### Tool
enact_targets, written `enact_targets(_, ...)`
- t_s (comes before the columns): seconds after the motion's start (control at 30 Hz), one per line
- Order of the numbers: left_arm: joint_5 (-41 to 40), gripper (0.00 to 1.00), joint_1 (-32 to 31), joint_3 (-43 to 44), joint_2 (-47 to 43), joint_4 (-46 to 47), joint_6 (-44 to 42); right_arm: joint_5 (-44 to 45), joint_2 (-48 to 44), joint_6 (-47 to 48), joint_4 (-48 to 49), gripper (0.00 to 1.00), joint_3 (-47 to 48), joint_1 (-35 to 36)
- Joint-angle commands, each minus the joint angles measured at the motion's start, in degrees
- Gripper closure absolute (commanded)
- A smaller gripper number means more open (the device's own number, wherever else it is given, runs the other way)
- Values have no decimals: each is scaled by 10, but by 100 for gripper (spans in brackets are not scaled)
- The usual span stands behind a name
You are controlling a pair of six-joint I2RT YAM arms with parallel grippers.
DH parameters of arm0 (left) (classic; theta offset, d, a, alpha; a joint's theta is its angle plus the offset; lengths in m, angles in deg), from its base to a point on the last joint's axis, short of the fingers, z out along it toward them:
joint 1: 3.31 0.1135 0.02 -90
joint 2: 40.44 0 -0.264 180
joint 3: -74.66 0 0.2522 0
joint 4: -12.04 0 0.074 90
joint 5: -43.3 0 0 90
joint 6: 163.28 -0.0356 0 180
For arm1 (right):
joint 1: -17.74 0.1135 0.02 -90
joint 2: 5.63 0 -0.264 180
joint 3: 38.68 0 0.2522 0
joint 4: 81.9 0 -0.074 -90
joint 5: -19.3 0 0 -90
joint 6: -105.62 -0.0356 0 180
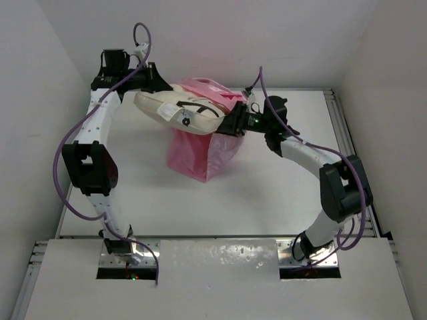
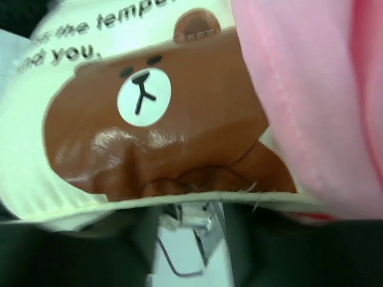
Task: Put the pillow into the pillowcase
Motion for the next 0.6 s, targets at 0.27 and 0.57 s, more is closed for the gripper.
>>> enact_targets(0.27, -25, 100, -85, -60, -30, 82, 93, 124, -158, 414, -423, 1, 47, -72)
enact_targets(0.57, -37, 100, -114, -53, -12, 95, 111, 126, -272, 738, -606, 1, 140, -40)
